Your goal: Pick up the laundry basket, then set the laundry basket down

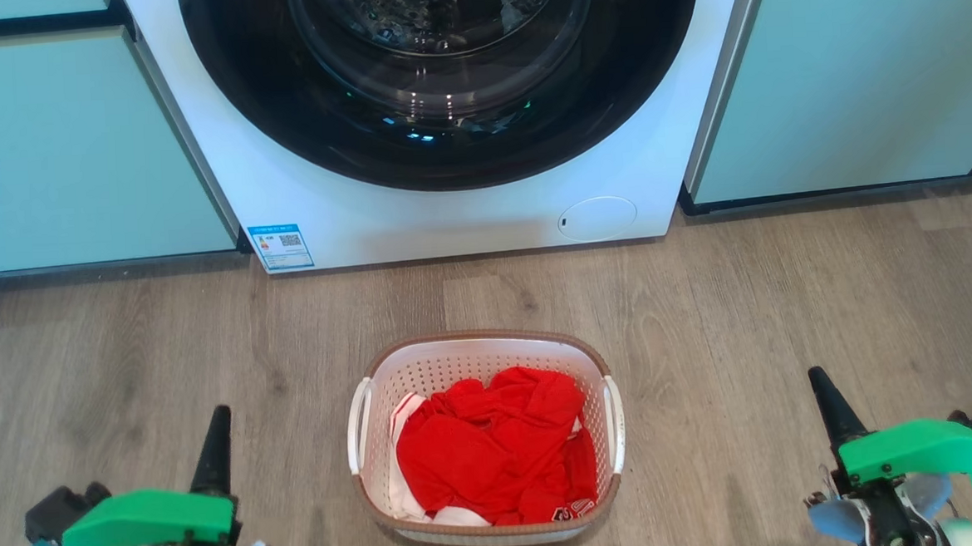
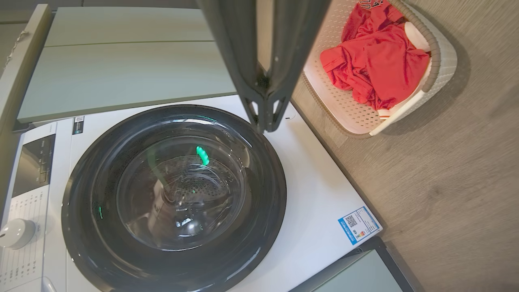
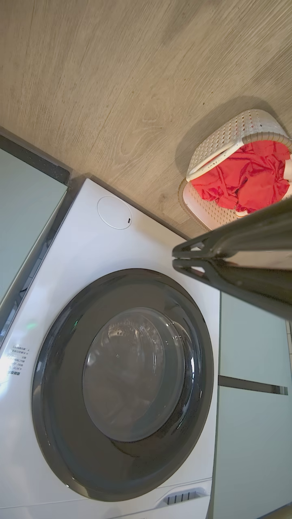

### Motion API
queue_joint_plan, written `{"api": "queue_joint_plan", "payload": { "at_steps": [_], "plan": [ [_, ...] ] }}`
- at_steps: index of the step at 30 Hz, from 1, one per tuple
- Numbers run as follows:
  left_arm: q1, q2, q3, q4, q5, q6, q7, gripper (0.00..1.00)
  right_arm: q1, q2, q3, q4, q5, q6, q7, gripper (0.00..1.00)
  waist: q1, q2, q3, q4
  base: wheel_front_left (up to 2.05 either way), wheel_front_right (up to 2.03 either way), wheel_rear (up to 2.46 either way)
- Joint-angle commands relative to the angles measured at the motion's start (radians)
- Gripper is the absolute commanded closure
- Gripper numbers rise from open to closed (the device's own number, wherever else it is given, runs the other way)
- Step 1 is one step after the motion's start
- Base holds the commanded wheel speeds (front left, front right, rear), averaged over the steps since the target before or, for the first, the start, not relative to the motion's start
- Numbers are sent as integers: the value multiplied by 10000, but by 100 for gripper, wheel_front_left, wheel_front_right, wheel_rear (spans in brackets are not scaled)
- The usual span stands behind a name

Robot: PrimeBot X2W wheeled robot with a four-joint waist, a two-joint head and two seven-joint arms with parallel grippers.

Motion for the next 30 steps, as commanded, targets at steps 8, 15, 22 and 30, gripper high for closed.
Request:
{"api": "queue_joint_plan", "payload": {
  "at_steps": [8,15,22,30],
  "plan": [
    [-749,145,480,-205,-1053,-202,303,100,-617,-195,-44,-434,1009,20,297,100,-1,0,-2,22,0,0,0],
    [-918,139,599,-150,-1850,-304,509,100,-679,-196,-170,-465,1768,21,503,100,-1,0,-4,41,0,0,0],
    [-1087,132,719,-94,-2646,-405,716,100,-741,-197,-298,-496,2525,23,710,100,-1,0,-7,60,0,0,0],
    [-1281,122,859,-30,-3554,-521,954,100,-812,-196,-447,-532,3389,24,949,100,-1,0,-9,82,0,0,0]
  ]
}}
